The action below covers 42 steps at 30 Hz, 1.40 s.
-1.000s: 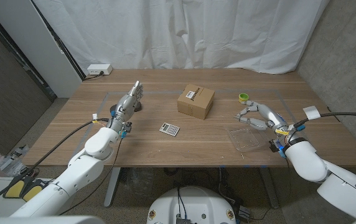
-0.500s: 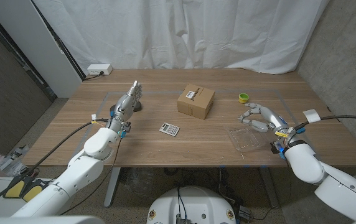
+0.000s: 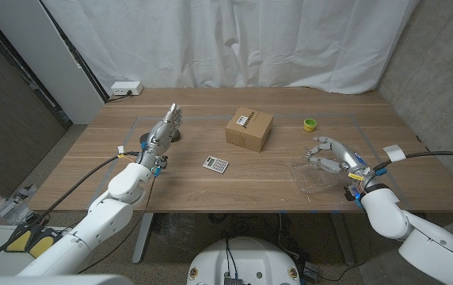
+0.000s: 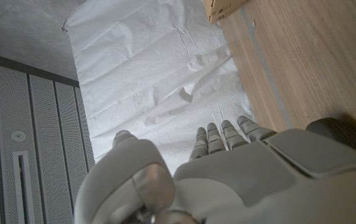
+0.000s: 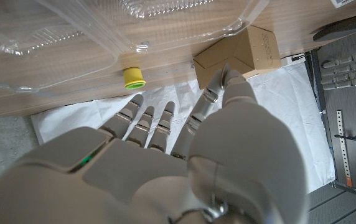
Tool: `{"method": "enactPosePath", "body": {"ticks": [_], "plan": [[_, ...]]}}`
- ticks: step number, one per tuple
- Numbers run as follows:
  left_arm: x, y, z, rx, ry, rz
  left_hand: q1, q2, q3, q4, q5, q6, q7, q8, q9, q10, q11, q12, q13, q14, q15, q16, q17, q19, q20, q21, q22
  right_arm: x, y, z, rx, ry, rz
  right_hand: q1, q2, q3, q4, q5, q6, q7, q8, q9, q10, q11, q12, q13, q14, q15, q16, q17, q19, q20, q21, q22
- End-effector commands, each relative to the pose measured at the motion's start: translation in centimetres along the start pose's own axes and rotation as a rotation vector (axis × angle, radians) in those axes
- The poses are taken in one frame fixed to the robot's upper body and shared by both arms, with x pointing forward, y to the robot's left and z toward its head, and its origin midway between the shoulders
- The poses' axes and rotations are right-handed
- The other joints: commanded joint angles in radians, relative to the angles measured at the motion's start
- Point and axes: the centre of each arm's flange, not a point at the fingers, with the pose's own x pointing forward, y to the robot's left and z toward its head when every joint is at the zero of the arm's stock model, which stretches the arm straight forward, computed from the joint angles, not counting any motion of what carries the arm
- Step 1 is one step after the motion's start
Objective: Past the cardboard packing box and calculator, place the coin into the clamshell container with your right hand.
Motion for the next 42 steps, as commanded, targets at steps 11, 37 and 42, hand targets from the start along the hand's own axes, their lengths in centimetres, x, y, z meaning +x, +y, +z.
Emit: {"method": "enactPosePath", "body": {"ticks": [11,37,42], "plan": [[0.44,-0.50,0.34,0.003,-0.009,0.001,0.013,0.002,-0.007,0.000,-0.001,0.008,0.003,0.000,0.005,0.001,0.003,-0.002,0.006,0.000,0.001,0.000,0.004,-0.009,-0.011,0.003,0.005,-0.42,0.87,-1.90,-0.042,0.056,-0.014,0.014,0.016,-0.002,0.005,0.002,-0.021,-0.004,-0.001,0.002,0.005,-0.017,0.003,0.003,0.008,0.007,0.011,0.005,-0.003,-0.021,0.010,0.003],[0.05,-0.98,-0.22,-0.007,-0.003,0.001,0.023,0.010,-0.007,-0.002,-0.002,0.010,0.000,0.001,0.006,0.002,0.000,-0.002,0.006,0.000,-0.001,-0.001,0.003,-0.009,-0.006,0.003,0.005,-0.85,1.22,-1.48,-0.085,0.046,0.023,-0.044,0.011,-0.025,0.027,-0.048,-0.166,0.002,-0.071,-0.016,-0.028,0.008,-0.001,0.005,-0.003,0.035,0.006,0.004,-0.025,0.009,0.007,0.004],[0.06,-1.04,-0.22,-0.009,-0.006,0.000,0.026,0.013,-0.006,-0.003,-0.002,0.011,0.002,0.001,0.006,0.003,-0.003,-0.001,0.006,-0.001,-0.001,-0.001,0.003,-0.009,-0.006,0.003,0.005,-0.82,1.14,-1.25,-0.096,0.045,0.032,-0.076,0.003,-0.035,0.038,-0.063,-0.218,0.003,-0.097,-0.018,-0.039,0.041,-0.001,0.006,-0.013,0.043,0.004,0.004,-0.039,0.017,0.004,0.004]]}}
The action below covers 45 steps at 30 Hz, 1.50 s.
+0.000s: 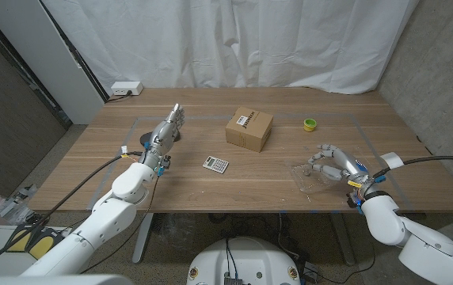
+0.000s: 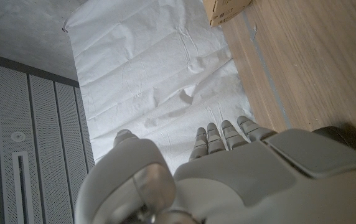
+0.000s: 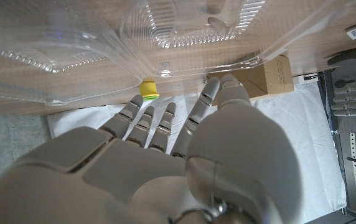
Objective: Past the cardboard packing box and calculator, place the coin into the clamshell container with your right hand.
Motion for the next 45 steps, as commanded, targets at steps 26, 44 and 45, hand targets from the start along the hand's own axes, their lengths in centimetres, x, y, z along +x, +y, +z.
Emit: {"method": "enactPosePath", "body": {"ticks": [26,44,45], "plan": [[-0.2,0.5,-0.1,-0.020,-0.023,-0.013,0.020,0.006,-0.005,-0.006,-0.004,0.012,0.002,0.001,0.006,0.003,-0.003,-0.002,0.006,-0.001,0.000,-0.001,0.003,-0.012,-0.004,0.002,0.005,-0.7,-2.4,3.0,0.081,-0.086,-0.020,-0.103,-0.005,-0.024,0.036,-0.031,-0.145,-0.001,-0.082,-0.004,-0.024,0.052,0.006,0.006,-0.012,0.017,0.002,0.000,-0.017,0.013,0.007,0.001],[-0.3,1.3,-0.1,-0.015,-0.024,-0.026,0.025,0.009,-0.006,-0.007,-0.005,0.016,-0.001,0.002,0.006,0.006,-0.008,-0.001,0.006,0.002,-0.003,0.000,0.003,-0.010,-0.005,0.003,0.005,-0.6,-3.7,5.1,0.199,-0.181,-0.040,-0.119,0.006,-0.021,0.035,-0.049,-0.195,0.013,-0.136,-0.021,0.016,0.071,0.025,0.005,0.044,0.014,0.006,-0.006,0.069,0.014,0.024,-0.003],[-0.4,1.4,0.0,-0.015,-0.025,-0.026,0.025,0.009,-0.006,-0.007,-0.005,0.017,-0.001,0.002,0.006,0.008,-0.005,0.000,0.006,0.002,-0.002,0.000,0.003,-0.010,-0.005,0.003,0.005,-0.6,-3.8,5.3,0.195,-0.185,-0.043,-0.120,0.007,-0.020,0.035,-0.050,-0.201,0.014,-0.140,-0.021,0.015,0.072,0.024,0.005,0.044,0.013,0.005,-0.006,0.065,0.011,0.022,-0.003]]}}
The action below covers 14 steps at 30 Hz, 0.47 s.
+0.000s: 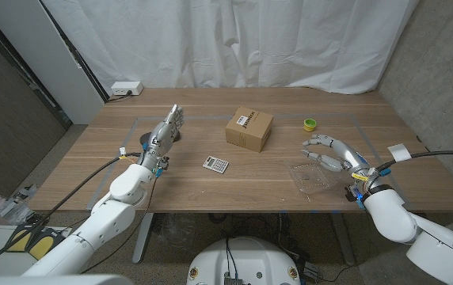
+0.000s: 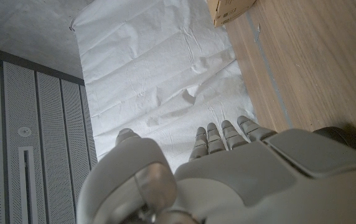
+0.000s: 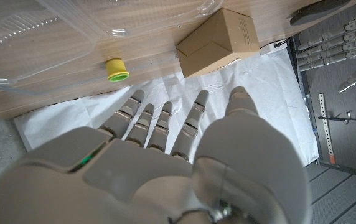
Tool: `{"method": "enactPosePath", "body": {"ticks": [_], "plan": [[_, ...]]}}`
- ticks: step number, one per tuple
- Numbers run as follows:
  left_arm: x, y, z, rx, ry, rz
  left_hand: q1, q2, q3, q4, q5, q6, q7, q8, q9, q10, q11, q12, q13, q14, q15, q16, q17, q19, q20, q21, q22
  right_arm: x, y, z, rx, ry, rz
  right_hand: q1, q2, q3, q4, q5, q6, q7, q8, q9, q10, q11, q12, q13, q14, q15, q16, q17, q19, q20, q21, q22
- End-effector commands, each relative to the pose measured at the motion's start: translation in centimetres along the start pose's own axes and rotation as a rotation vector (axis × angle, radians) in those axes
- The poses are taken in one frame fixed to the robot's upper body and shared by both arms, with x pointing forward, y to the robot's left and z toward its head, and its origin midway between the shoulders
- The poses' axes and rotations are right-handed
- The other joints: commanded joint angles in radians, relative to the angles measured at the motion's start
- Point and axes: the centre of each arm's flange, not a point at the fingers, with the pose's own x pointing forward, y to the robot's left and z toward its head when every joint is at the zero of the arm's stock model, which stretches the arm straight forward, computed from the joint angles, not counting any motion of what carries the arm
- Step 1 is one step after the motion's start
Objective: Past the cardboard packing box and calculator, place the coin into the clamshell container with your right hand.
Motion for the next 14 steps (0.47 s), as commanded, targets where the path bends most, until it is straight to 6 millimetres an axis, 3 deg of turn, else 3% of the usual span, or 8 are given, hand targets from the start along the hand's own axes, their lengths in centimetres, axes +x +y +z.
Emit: {"method": "enactPosePath", "body": {"ticks": [1,14], "plan": [[-0.24,0.69,0.35,0.006,-0.007,-0.006,0.014,-0.002,-0.002,-0.004,-0.002,0.007,-0.003,0.002,0.006,0.007,-0.005,0.000,0.006,0.003,-0.003,0.000,0.003,-0.010,-0.005,0.003,0.005,0.26,-0.74,1.92,0.031,-0.062,-0.022,-0.004,0.008,0.007,-0.001,-0.005,-0.015,0.004,-0.012,0.001,0.007,0.007,0.005,0.003,0.007,-0.001,0.000,0.001,-0.012,-0.022,-0.009,0.000],[-0.36,1.13,-0.20,-0.006,-0.005,-0.007,0.016,-0.001,-0.004,-0.004,-0.003,0.008,-0.004,0.002,0.006,0.007,-0.006,-0.001,0.006,0.004,-0.002,0.000,0.003,-0.011,-0.005,0.002,0.005,0.87,-0.77,2.84,0.018,-0.061,-0.025,-0.011,0.012,0.007,0.002,-0.009,-0.001,0.003,-0.014,-0.001,0.002,0.012,0.003,0.003,-0.006,0.001,-0.007,0.001,-0.023,-0.022,-0.016,0.000]]}}
